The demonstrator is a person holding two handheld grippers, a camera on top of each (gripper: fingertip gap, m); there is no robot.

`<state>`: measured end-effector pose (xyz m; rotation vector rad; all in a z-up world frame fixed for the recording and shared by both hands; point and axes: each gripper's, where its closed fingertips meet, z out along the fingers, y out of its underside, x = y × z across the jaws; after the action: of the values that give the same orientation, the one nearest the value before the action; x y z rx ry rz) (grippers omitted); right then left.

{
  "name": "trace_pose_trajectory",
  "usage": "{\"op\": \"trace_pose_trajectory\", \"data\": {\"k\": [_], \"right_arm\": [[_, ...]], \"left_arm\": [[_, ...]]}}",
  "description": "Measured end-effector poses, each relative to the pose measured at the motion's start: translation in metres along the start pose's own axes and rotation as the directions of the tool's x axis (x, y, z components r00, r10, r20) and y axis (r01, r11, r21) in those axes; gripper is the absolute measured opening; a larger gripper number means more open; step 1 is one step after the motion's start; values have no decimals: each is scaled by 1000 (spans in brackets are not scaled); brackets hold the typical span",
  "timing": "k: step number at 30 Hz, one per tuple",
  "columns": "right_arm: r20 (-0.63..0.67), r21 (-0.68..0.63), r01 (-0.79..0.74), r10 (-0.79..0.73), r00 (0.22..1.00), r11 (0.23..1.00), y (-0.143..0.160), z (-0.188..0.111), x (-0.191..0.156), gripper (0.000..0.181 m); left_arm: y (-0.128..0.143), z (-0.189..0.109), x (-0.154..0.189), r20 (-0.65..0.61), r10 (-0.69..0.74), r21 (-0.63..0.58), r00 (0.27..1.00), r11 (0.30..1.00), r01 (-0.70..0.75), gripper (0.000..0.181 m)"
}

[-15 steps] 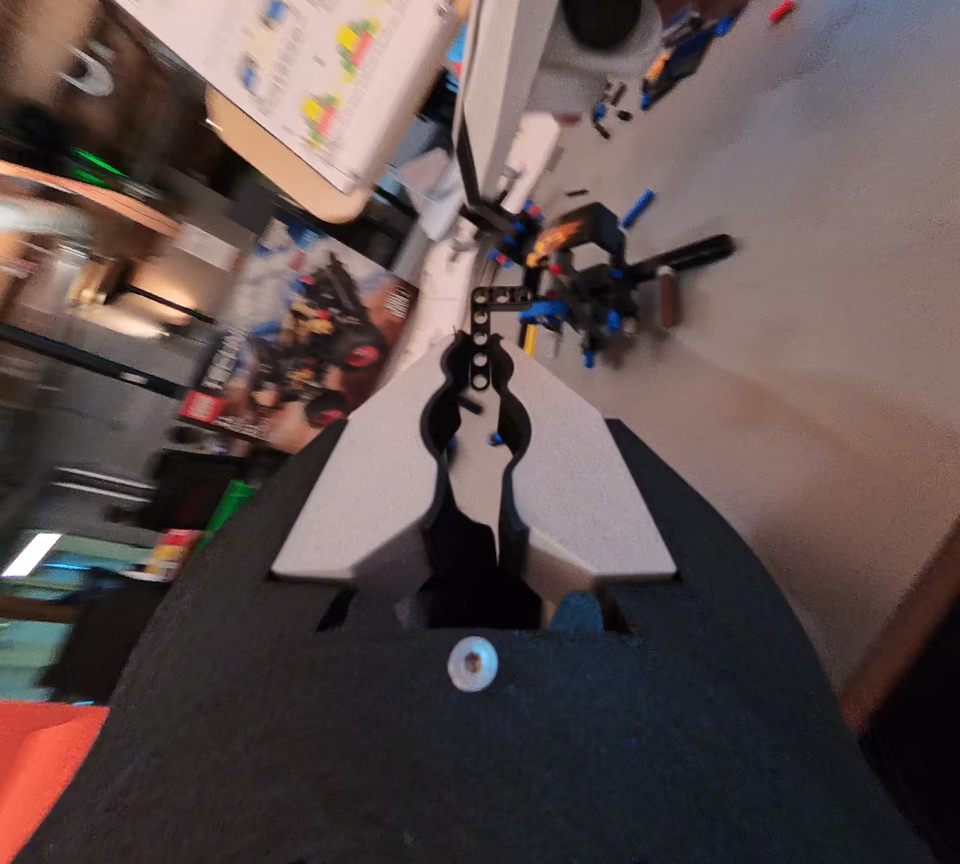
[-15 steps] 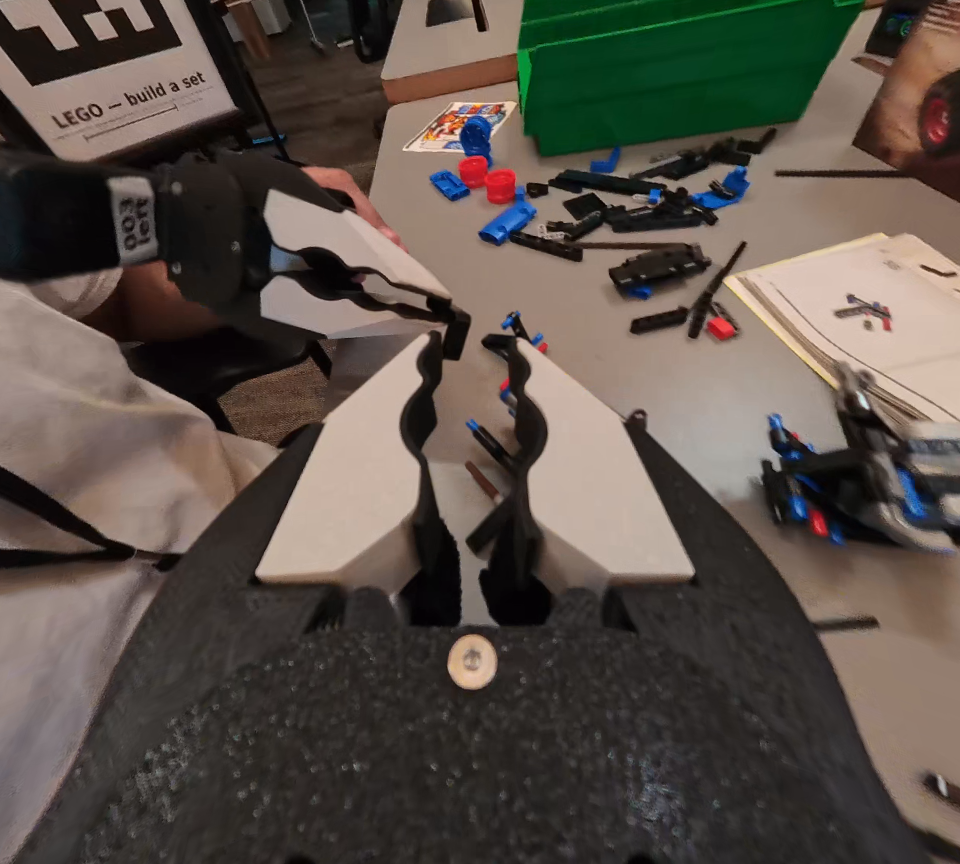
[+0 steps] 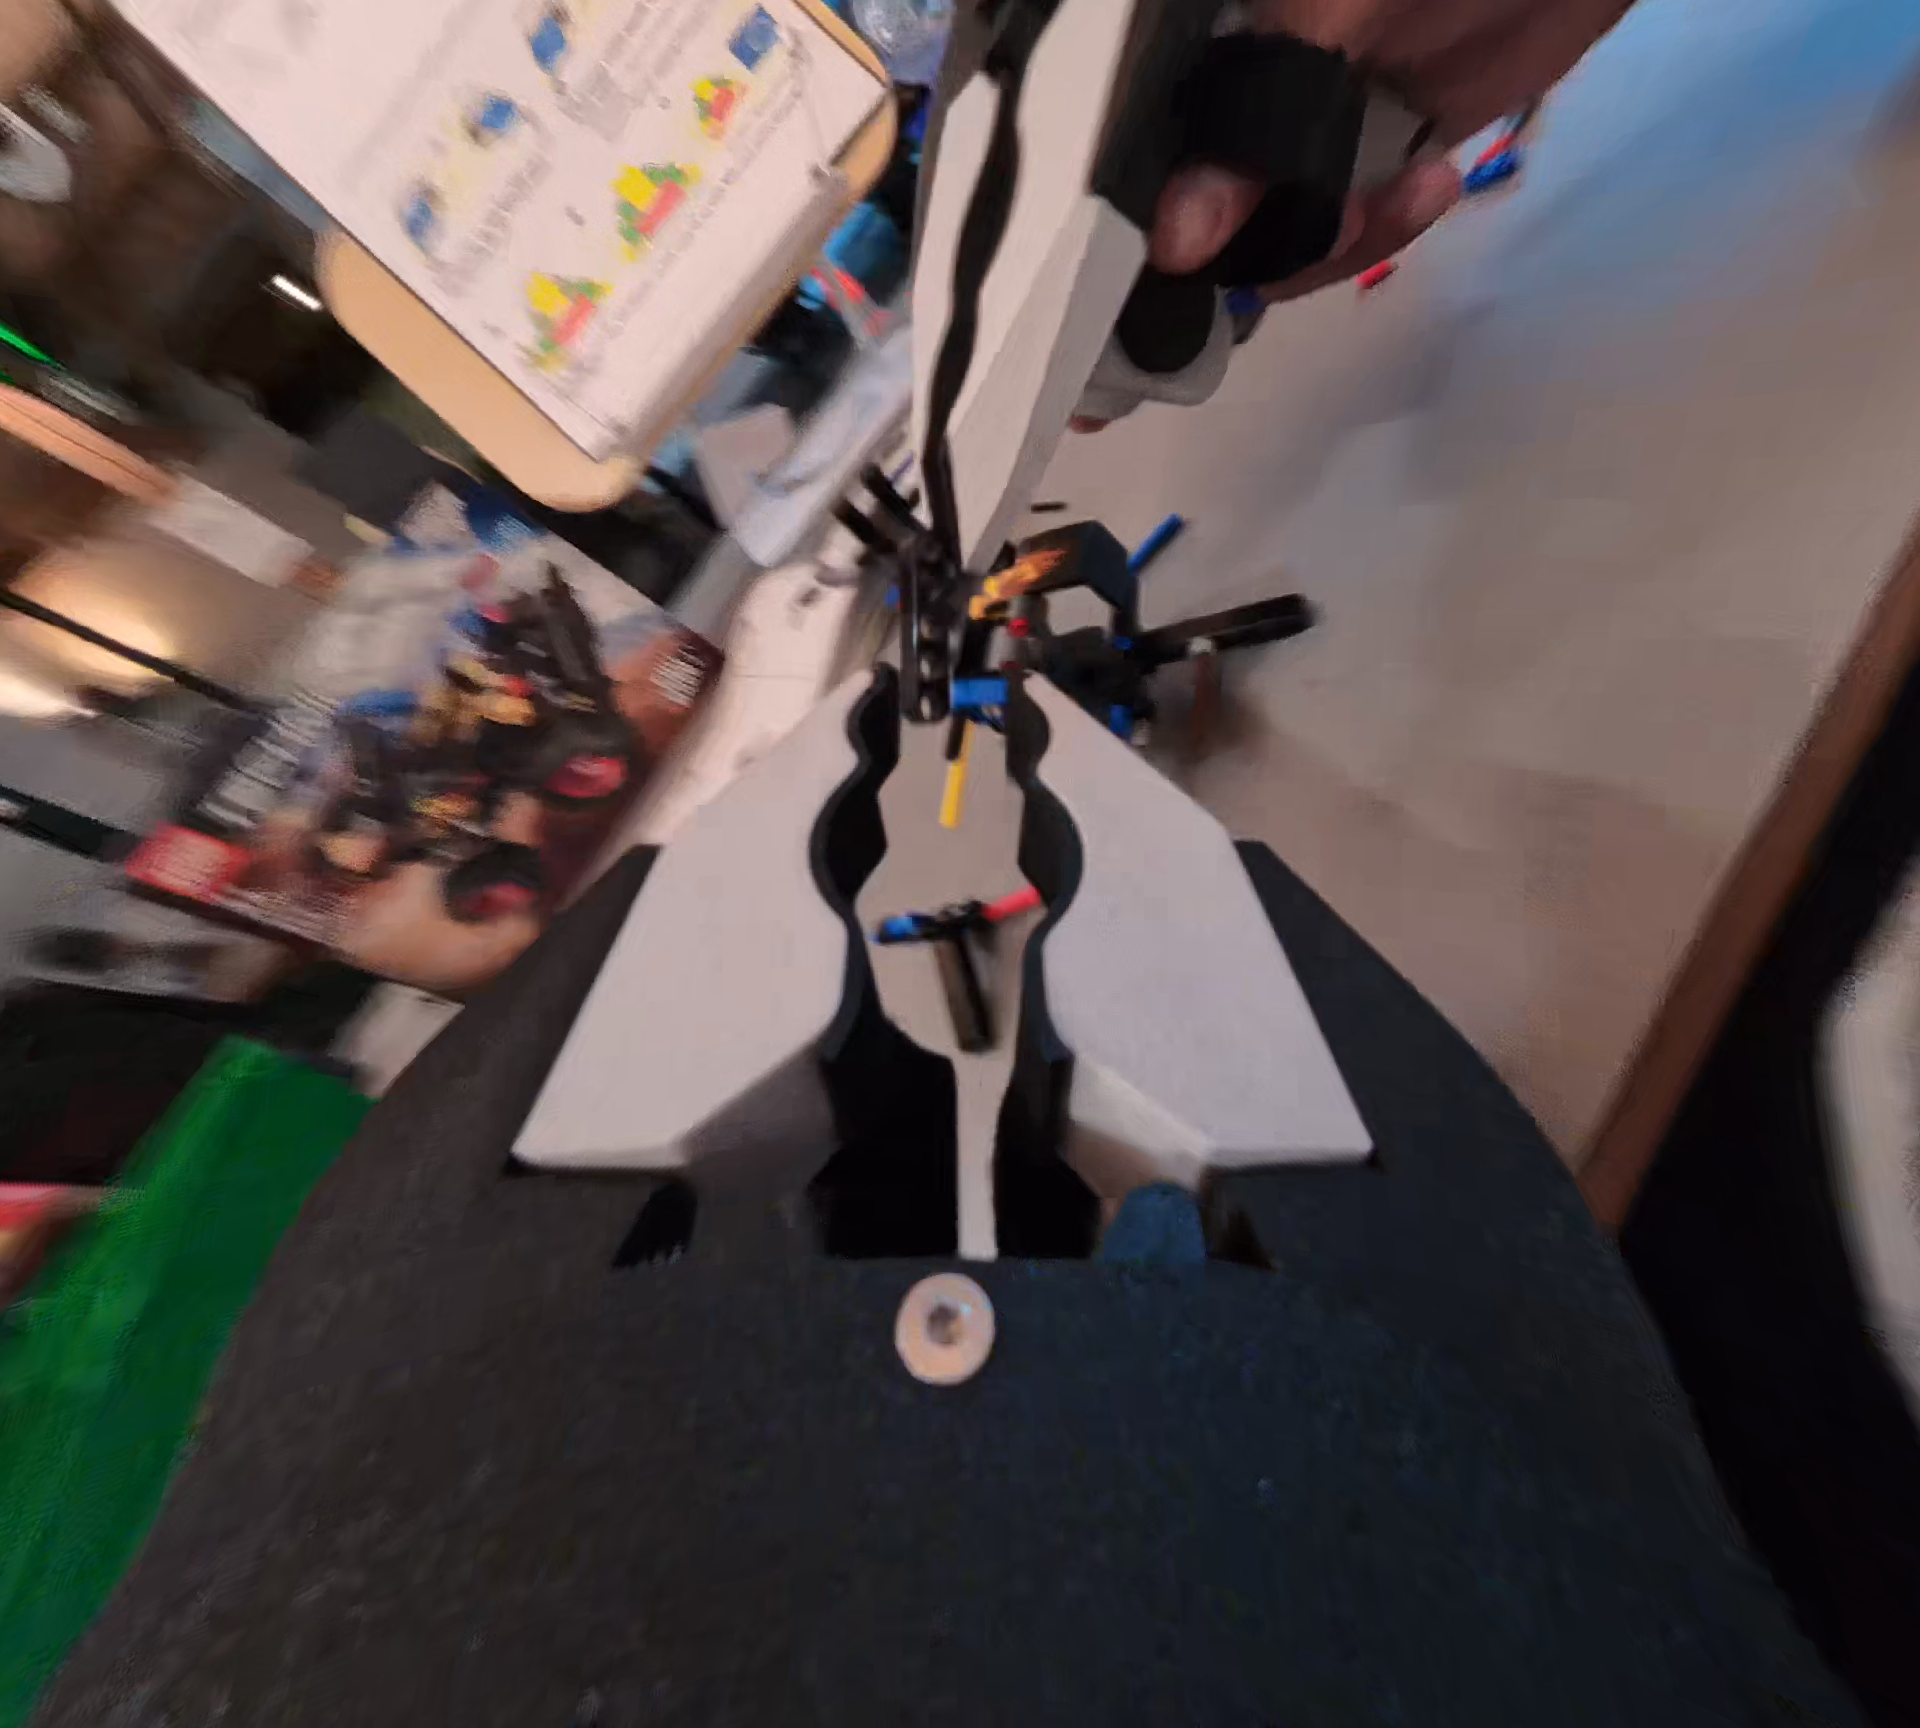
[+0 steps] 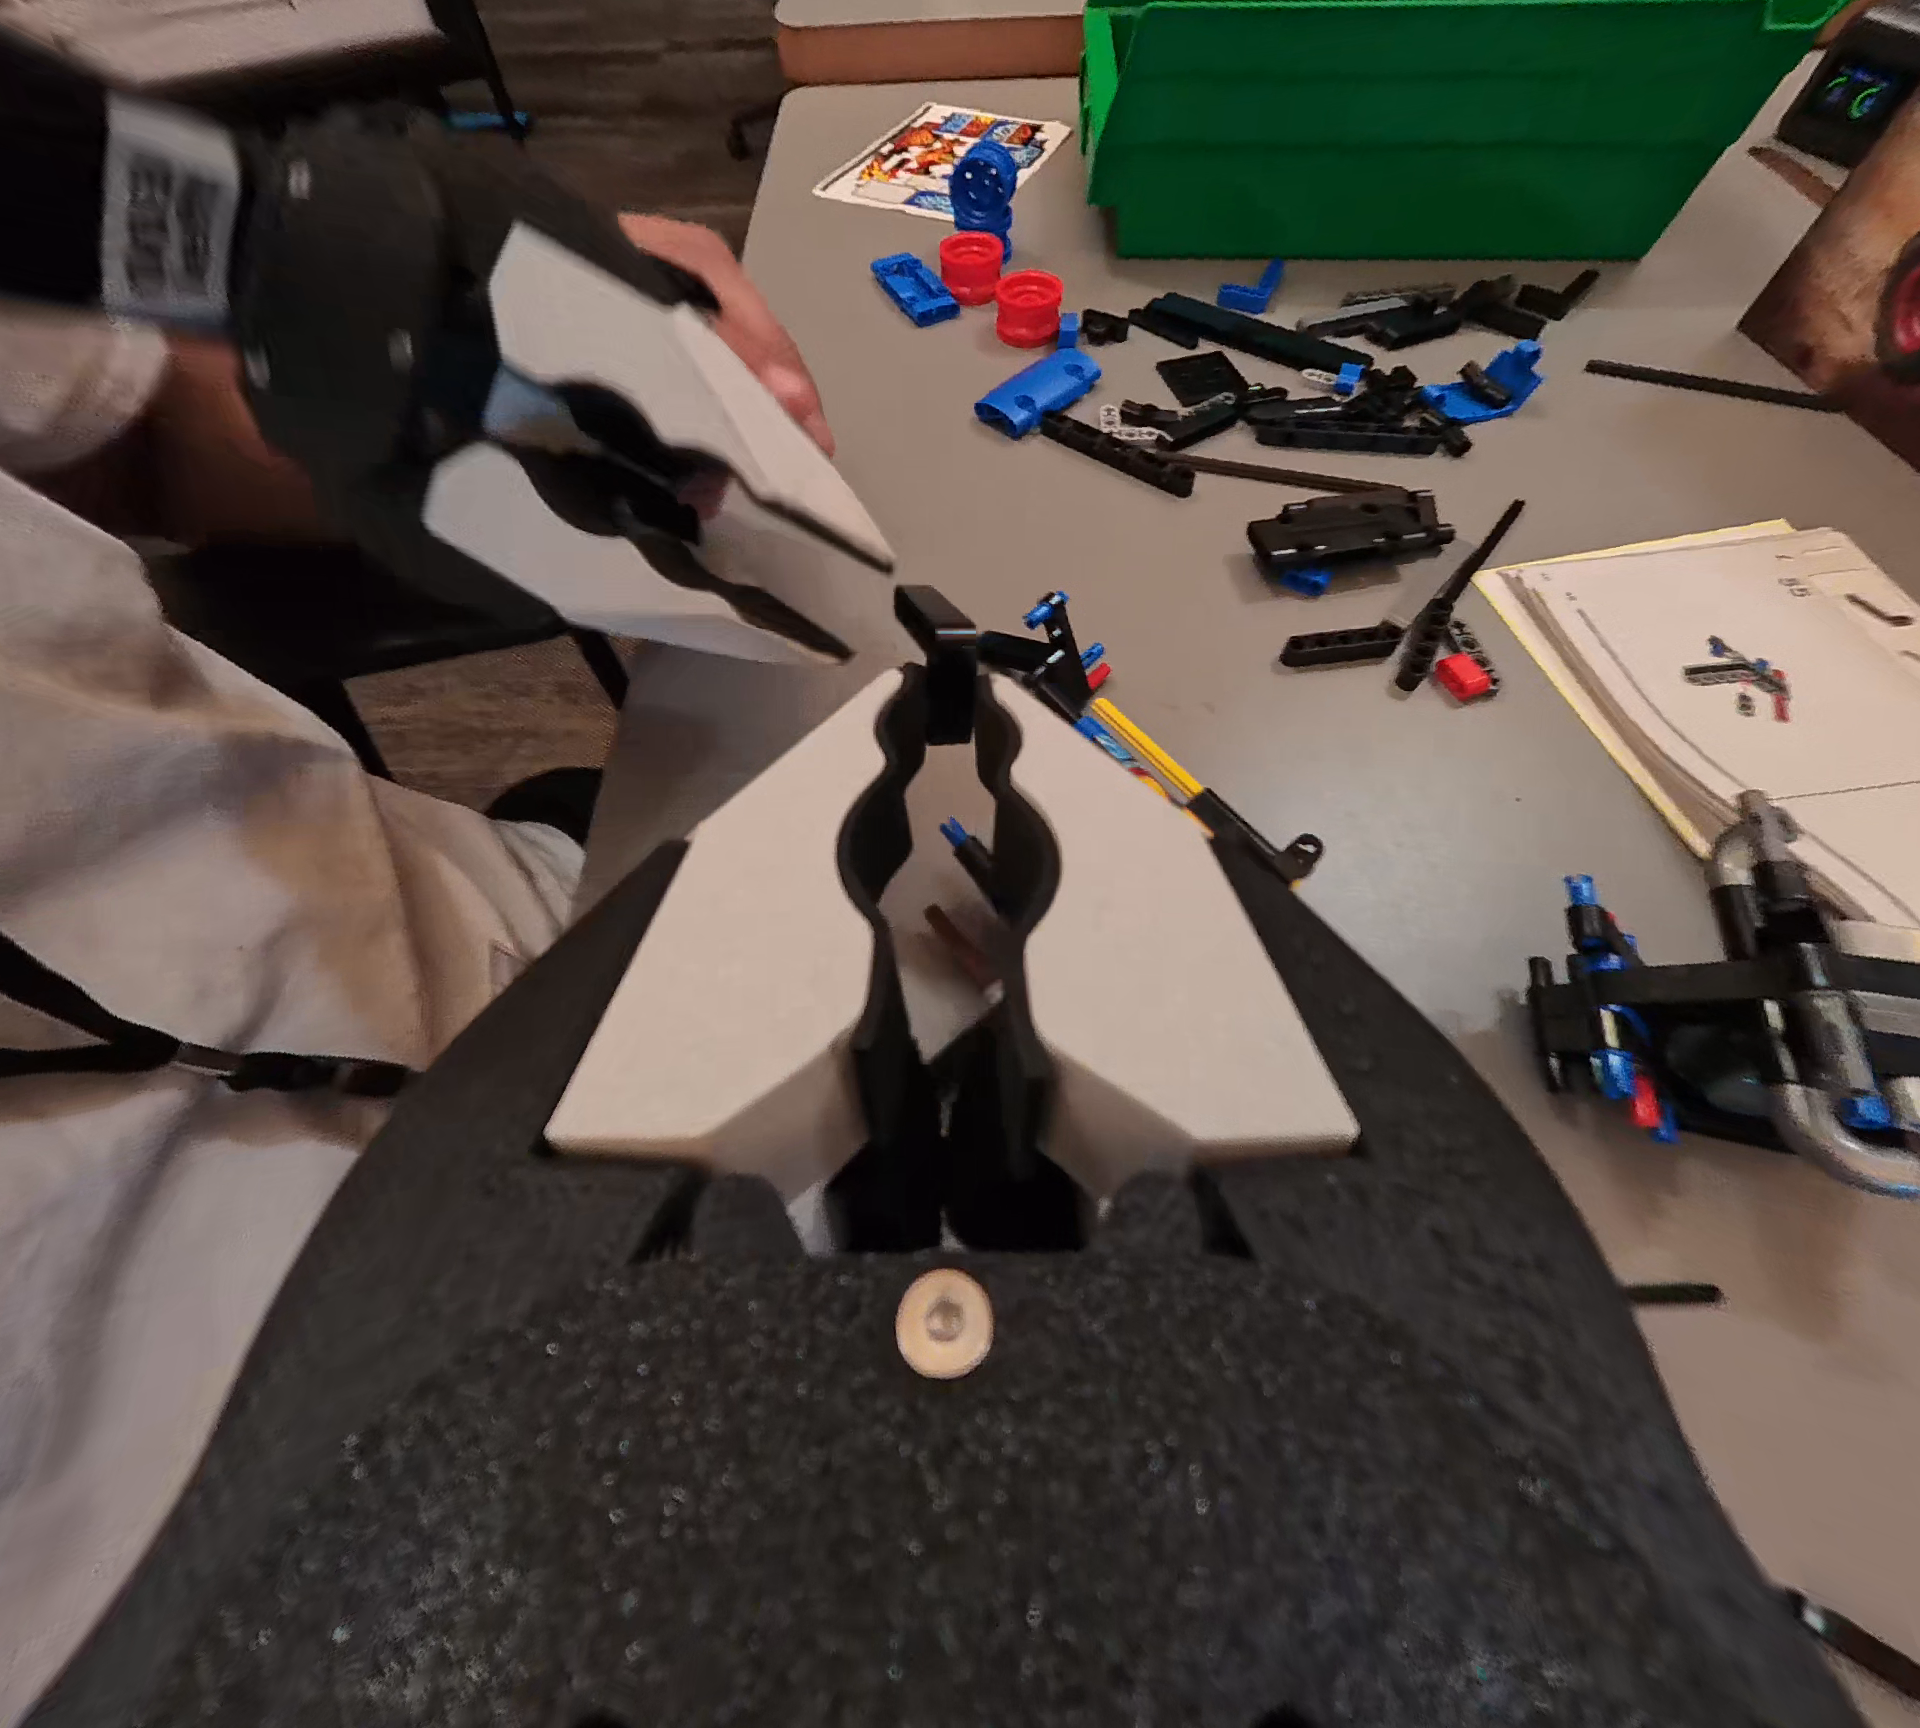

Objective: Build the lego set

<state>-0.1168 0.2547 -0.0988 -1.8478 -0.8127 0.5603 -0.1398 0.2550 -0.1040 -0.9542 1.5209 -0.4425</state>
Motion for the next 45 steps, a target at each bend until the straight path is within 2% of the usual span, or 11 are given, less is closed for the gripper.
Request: {"op": "trace_pose_trajectory", "data": {"k": [2, 4, 8, 13, 23, 28, 32, 35, 38, 40, 45], "right_arm": [[-29, -23, 33, -33, 999, 999, 4, -2, 5, 8], [-31, -40, 59, -60, 998, 997, 7, -3, 4, 8], [-20, -55, 112, -113, 993, 992, 9, -2, -4, 8], [-6, -77, 143, -144, 990, 987, 15, -2, -8, 8], [3, -81, 131, -131, 991, 988, 17, 0, -8, 8], [-26, -48, 167, -168, 985, 985, -10, -13, 3, 8], [-93, -5, 256, -255, 962, 967, -49, -36, 30, 8], [-94, 68, 243, -237, 967, 968, -68, -49, 55, 8], [9, 178, 17, -19, 1000, 984, -67, -56, 75, 7], [79, 246, -107, 90, 993, 963, -65, -61, 81, 8], [94, 239, -148, 128, 987, 960, -56, -64, 87, 8]], "left_arm": [[27, -3, -6, -107, -242, -123, 964, 966, 229, 29], [60, -5, -13, -142, -433, -285, 890, 879, 382, 32], [76, -3, -13, -236, -604, -378, 761, 779, 501, 27], [95, 8, -4, -264, -600, -496, 755, 756, 427, 29], [98, 21, 0, -319, -574, -470, 754, 787, 400, 7], [46, 22, -64, -388, -619, -263, 683, 785, 561, 6], [5, 50, -92, -513, -588, -230, 625, 796, 560, 6], [-9, 80, -93, -585, -570, -314, 576, 815, 488, 6], [-25, 98, -84, -634, -617, -442, 466, 784, 436, 6], [-31, 106, -80, -646, -626, -502, 437, 780, 374, 6], [-40, 113, -75, -655, -676, -597, 338, 737, 316, 6]]}}
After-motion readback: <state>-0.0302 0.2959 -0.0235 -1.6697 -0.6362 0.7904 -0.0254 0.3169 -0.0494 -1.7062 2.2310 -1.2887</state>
